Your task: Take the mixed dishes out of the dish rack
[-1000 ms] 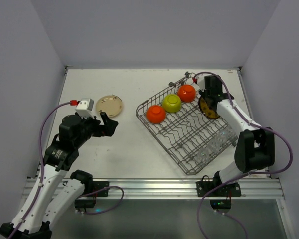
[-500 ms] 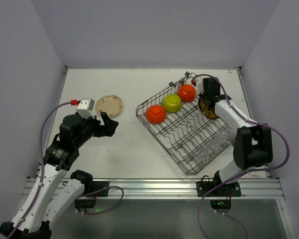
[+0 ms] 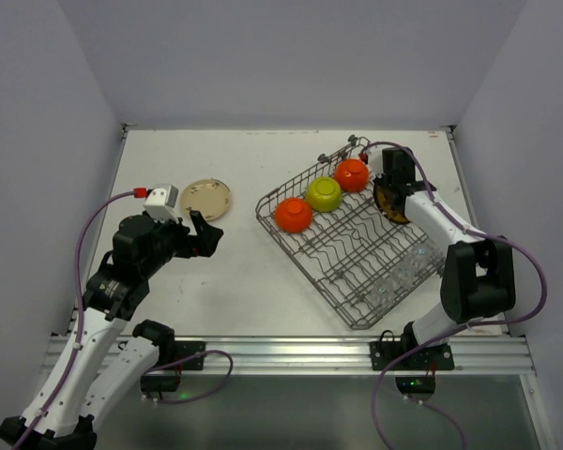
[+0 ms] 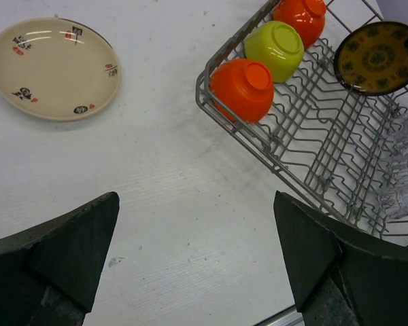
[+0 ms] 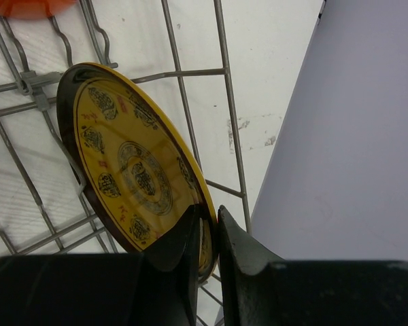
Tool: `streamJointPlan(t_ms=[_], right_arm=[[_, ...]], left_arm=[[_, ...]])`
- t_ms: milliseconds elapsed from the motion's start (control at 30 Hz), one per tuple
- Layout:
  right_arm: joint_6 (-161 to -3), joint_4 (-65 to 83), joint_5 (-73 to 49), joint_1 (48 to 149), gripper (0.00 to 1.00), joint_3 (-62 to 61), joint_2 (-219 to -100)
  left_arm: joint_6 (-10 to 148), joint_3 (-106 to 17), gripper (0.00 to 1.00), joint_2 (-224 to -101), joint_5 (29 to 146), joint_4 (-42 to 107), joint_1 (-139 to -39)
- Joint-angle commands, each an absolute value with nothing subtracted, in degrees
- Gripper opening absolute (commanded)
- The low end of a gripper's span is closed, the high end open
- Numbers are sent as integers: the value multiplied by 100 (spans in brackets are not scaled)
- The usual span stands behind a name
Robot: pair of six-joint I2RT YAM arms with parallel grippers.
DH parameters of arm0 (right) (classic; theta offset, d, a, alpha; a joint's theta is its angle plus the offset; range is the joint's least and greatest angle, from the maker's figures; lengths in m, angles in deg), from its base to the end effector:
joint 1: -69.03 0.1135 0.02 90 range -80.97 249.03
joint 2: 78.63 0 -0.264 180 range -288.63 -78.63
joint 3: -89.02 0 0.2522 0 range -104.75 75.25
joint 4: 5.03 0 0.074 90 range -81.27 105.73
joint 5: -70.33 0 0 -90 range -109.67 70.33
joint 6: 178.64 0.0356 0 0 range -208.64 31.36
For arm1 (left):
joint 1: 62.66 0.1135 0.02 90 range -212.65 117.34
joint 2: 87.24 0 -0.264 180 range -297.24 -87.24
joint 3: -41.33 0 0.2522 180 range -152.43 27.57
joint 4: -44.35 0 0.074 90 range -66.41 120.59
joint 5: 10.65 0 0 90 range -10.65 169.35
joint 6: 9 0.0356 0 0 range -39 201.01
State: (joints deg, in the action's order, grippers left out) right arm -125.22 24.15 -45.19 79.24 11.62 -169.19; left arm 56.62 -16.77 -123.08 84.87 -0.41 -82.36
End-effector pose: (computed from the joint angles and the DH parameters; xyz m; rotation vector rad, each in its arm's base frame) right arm 0.3438 0.0463 0.2486 -0.7097 2.2261 -0.7468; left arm 0.1311 -0.0506 0.3217 -0.0174 2.0100 -0.5935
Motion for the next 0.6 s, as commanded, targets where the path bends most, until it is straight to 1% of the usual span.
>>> streamJointPlan(t_ms=[0, 33, 67, 133, 167, 567], right_arm=[[-12784, 2191, -4692, 7896, 11, 1162, -16644], [-12810, 2200, -4709, 7896, 10, 1162, -16626], [-12810, 2200, -4727, 7896, 6, 1154, -16608], [-12828, 2209, -4736, 7904, 4, 1136, -16538], [-12837, 2226, -4736, 7896, 0, 1127, -16512], [-12872, 2516, -4806, 7905, 0, 907, -16037]], left_arm=[[5771, -1734, 100, -12319, 8471, -17, -8278], [5771, -1734, 100, -12327, 8471, -17, -8278], [5771, -1734, 100, -12328, 8462, -17, -8278], [5771, -1734, 100, -12336, 8462, -17, -8278], [5771, -1743, 100, -12336, 8453, -17, -8278], [5771, -1735, 100, -12389, 8453, -17, -8278]])
